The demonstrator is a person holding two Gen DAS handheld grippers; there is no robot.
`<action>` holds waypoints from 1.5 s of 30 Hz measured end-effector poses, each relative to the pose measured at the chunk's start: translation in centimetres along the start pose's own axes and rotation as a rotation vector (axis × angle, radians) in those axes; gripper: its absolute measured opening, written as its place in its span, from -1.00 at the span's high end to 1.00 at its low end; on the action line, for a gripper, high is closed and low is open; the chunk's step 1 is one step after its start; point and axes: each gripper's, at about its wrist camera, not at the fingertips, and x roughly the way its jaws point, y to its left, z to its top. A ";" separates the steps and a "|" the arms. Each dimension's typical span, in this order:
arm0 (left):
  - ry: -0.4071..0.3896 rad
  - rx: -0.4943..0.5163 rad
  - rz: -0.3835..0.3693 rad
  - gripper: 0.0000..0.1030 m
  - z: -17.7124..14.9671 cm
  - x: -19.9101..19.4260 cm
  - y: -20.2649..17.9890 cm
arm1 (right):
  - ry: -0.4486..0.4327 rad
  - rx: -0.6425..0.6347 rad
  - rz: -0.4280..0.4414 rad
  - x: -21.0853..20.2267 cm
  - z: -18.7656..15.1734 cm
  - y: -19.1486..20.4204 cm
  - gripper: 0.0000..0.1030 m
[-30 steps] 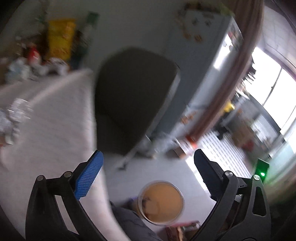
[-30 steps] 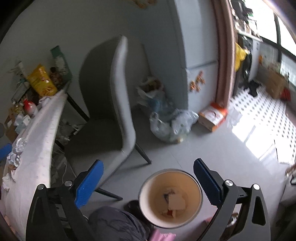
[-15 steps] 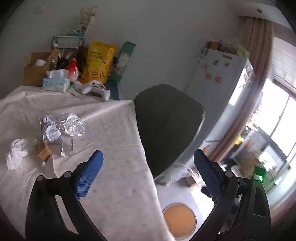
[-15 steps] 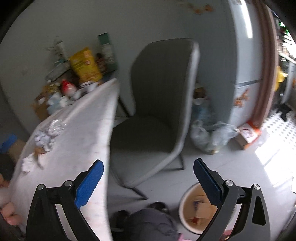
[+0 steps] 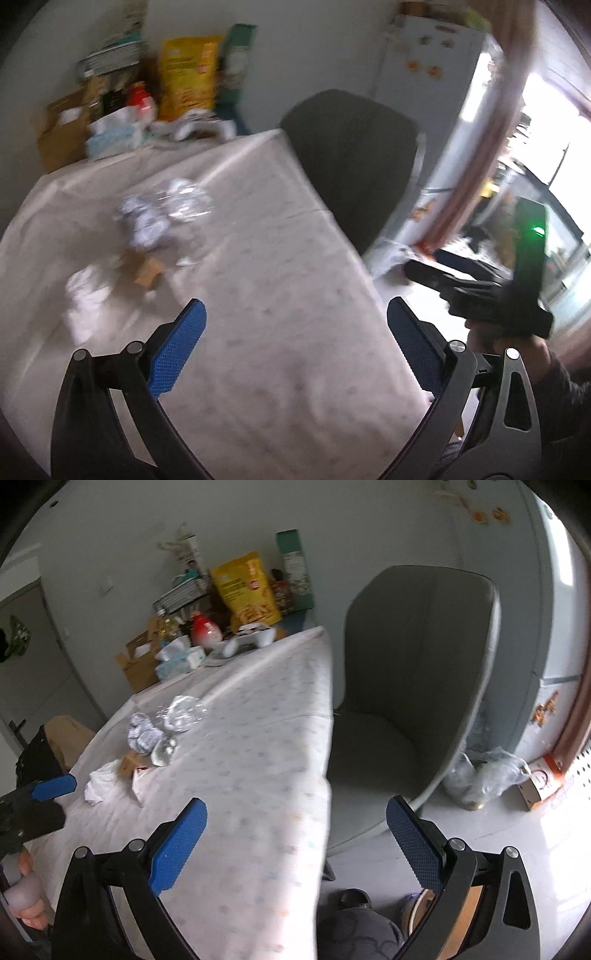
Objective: Collect trash
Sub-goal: 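Return both open grippers over the table toward the crumpled tissue, then close left gripper on crumpled white tissue while right grips white-red strip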
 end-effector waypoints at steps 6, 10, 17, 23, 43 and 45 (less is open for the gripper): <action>-0.005 -0.163 0.134 -0.89 -0.3 -1.6 5.2 | 0.022 -0.056 0.032 1.5 0.7 3.4 -0.85; -0.001 -0.233 0.214 -0.89 -0.9 -2.1 8.3 | 0.044 -0.088 0.051 2.8 1.0 5.7 -0.85; 0.000 -0.299 0.269 -0.89 -1.7 -2.8 11.7 | 0.088 -0.110 0.114 5.1 1.1 9.3 -0.84; -0.013 -0.373 0.320 -0.89 -1.8 -2.7 13.9 | 0.136 -0.154 0.187 7.0 0.9 12.4 -0.77; 0.039 -0.514 0.379 -0.65 -4.0 4.1 20.1 | 0.282 -0.254 0.209 13.7 0.2 19.2 -0.40; 0.026 -0.503 0.382 -0.35 -4.1 4.1 20.0 | 0.289 -0.268 0.212 14.3 0.2 19.7 -0.33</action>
